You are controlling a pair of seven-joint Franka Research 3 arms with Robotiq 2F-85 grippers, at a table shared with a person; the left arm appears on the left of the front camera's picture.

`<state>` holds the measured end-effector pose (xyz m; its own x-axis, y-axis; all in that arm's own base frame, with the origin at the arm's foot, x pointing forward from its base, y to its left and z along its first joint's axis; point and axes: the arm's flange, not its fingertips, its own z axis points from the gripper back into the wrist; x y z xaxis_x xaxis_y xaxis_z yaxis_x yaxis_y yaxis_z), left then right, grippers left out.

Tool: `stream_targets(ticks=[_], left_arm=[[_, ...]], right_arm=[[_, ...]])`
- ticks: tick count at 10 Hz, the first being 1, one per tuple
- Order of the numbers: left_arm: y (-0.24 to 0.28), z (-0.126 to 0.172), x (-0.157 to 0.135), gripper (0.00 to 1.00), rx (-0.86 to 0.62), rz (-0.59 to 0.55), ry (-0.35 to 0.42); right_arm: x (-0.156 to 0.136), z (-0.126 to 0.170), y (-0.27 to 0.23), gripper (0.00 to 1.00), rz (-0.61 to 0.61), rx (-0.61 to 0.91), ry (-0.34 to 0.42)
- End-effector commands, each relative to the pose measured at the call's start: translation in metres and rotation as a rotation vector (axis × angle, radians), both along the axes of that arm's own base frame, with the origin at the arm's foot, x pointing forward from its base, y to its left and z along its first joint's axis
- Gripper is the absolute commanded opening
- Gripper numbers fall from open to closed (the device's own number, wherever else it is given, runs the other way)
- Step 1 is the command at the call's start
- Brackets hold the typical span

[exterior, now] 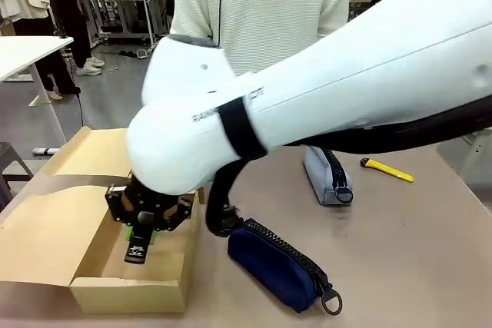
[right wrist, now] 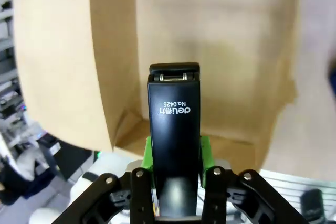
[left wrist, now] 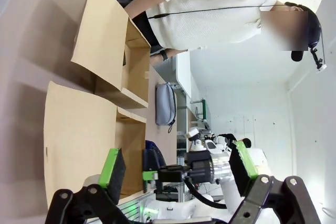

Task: Place items inside the box.
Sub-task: Pick up a Pencil pouch or Stapler and place it inside the Mailer Box closest to the robot.

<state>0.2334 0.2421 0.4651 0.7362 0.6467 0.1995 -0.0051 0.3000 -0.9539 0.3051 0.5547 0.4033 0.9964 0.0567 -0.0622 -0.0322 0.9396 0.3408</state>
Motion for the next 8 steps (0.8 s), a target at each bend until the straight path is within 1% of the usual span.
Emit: stream_targets(ticks=[1,2,3,5,6,8], left_arm=[[-0.001,0.000,0.000,1.00,-0.006,0.000,-0.032],[-0.001,0.000,0.000,1.00,-0.006,0.000,-0.032],[-0.001,0.000,0.000,1.00,-0.006,0.000,-0.032],[-0.001,0.000,0.000,1.00,-0.006,0.000,-0.032],[-0.001,0.000,0.000,1.00,-0.006,0.000,-0.032],[-0.001,0.000,0.000,1.00,-0.006,0.000,-0.032]], right_arm=[[0.008,-0.009,0.045,0.37,0.020,-0.058,0.022],[0.006,-0.023,0.053,0.37,0.008,-0.093,0.012],[0.008,-0.034,0.060,0.37,-0.021,-0.118,-0.017],[0.014,-0.050,0.063,0.37,-0.020,-0.130,-0.035],[0.015,-0.057,0.062,0.37,-0.006,-0.134,0.008],[0.020,-0.060,0.062,0.37,-0.027,-0.143,0.007]])
